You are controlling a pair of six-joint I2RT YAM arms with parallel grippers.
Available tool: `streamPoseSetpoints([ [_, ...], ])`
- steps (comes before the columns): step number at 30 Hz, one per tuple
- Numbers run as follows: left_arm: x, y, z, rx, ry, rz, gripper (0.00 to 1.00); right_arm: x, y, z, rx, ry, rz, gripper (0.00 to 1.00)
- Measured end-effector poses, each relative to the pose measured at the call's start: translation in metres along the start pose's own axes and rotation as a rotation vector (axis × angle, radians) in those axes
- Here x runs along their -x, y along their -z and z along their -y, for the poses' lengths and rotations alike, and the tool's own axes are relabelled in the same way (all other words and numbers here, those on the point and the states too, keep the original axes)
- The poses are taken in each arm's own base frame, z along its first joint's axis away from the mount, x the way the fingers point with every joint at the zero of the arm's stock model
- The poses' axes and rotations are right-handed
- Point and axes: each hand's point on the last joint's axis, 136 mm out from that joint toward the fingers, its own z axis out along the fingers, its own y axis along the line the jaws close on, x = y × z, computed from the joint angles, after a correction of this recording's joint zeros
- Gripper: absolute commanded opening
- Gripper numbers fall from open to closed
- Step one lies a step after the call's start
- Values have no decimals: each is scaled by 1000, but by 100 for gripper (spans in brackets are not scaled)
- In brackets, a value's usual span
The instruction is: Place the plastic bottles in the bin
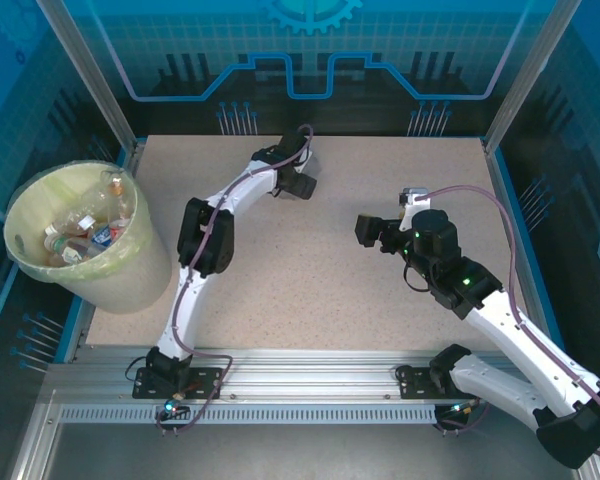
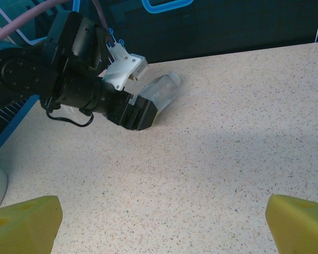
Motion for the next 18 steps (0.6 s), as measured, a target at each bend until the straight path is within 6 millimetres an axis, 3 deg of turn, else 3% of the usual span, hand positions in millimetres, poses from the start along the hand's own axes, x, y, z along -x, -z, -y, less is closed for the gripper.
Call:
streamPoseSetpoints([
  [8, -51, 34, 8, 51, -13, -56, 74, -2, -1, 0, 2, -14, -4, 100],
  [14, -102, 67, 17, 65, 7, -100, 74, -1, -1, -1, 9, -22, 1, 100],
  [18, -134, 93, 24, 61, 28, -115, 66, -1, -4, -2, 11, -23, 0, 100],
])
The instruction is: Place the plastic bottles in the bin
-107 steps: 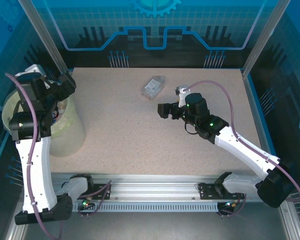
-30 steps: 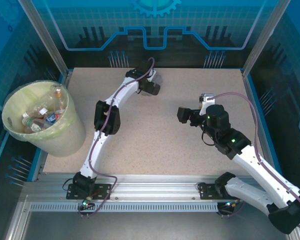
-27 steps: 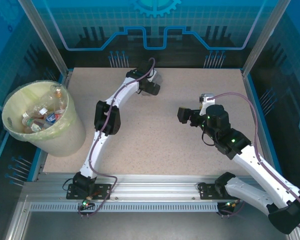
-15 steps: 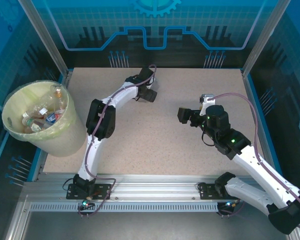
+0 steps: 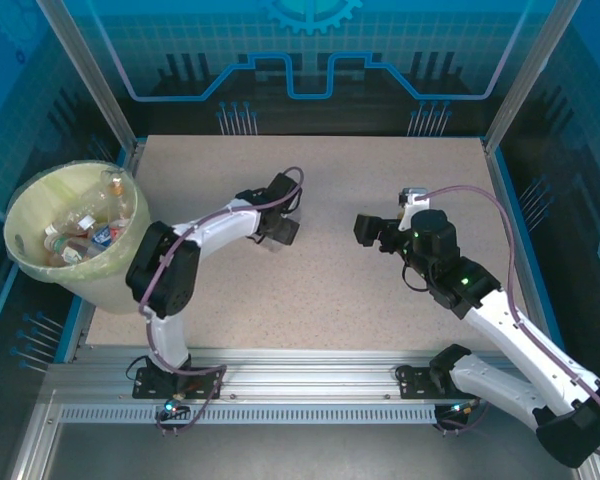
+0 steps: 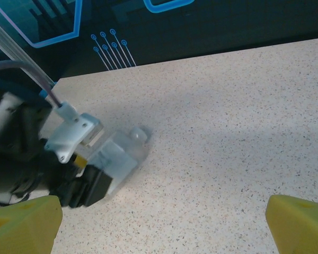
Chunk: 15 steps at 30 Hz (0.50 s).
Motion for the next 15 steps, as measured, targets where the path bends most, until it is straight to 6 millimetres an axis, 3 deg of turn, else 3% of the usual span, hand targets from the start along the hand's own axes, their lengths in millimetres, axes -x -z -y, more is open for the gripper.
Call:
streamPoseSetpoints([
  [5, -24, 29, -2, -15, 42, 39, 66, -5, -8, -2, 7, -13, -21, 100],
  [6, -26, 34, -5, -10, 53, 51, 71, -6, -10, -2, 7, -18, -26, 100],
  [8, -27, 41, -9, -1, 61, 68, 96, -8, -13, -2, 9, -27, -37, 100],
  [9, -26, 44, -11, 1, 71, 76, 99, -10, -15, -3, 12, -31, -45, 100],
  [15, -14, 45, -7, -24, 111, 79, 99, -12, -16, -5, 20, -48, -57, 100],
])
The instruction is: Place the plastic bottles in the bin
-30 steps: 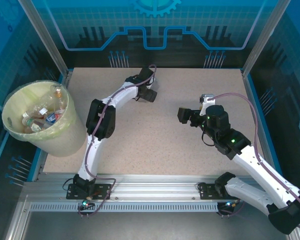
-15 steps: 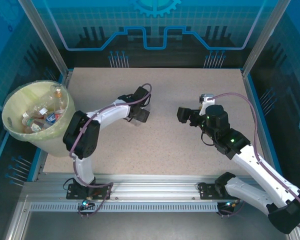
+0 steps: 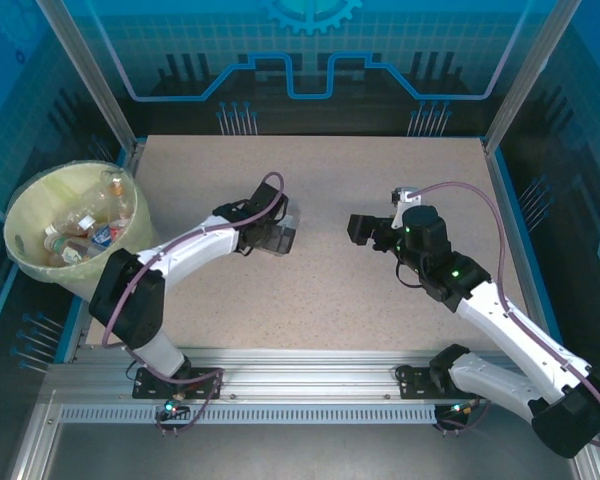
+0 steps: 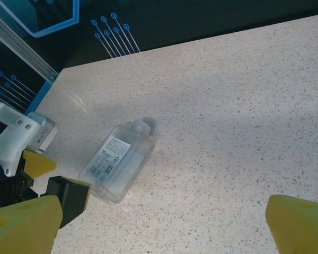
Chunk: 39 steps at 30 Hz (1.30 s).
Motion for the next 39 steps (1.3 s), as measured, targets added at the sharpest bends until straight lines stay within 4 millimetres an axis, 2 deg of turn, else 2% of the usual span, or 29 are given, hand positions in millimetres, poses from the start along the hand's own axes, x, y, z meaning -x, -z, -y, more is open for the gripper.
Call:
streamPoseSetpoints([
  [3, 13, -9, 9, -17, 28, -13, 99, 1, 1, 0, 2, -1, 4, 100],
  [8, 16, -32, 14, 5, 41, -72, 99, 8, 9, -2, 13, -4, 32, 100],
  [17, 32, -54, 4, 70, 62, -110, 99, 13, 18, -2, 20, -7, 60, 100],
  [22, 30, -62, -2, 76, 78, -128, 99, 14, 22, 1, 8, -2, 75, 100],
  [27, 33, -71, 6, 43, 81, -143, 99, 13, 22, 2, 3, 2, 77, 100],
  [34, 17, -91, 11, 32, 59, -209, 99, 13, 22, 2, 3, 2, 77, 100],
  [39, 15, -92, 13, 21, 44, -214, 83, 13, 22, 3, 2, 6, 77, 100],
])
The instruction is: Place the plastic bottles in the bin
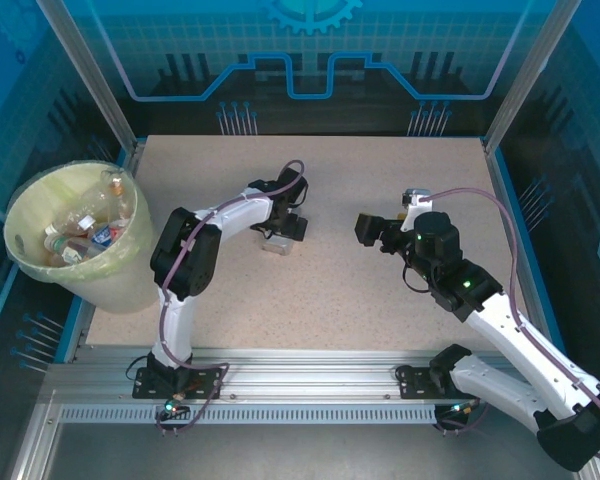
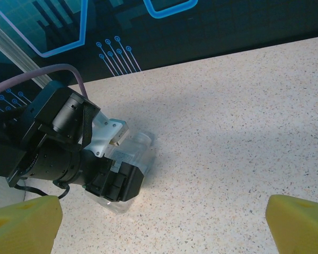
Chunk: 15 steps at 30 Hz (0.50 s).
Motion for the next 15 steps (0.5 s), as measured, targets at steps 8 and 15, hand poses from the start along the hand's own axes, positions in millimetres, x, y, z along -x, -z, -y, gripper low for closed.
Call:
streamPoseSetpoints([
  [8, -4, 11, -2, -11, -8, 21, 71, -1, -1, 1, -4, 1, -2, 100],
  [15, -1, 91, -17, -53, 26, 184, 71, -4, -8, 0, -4, 6, -12, 100],
])
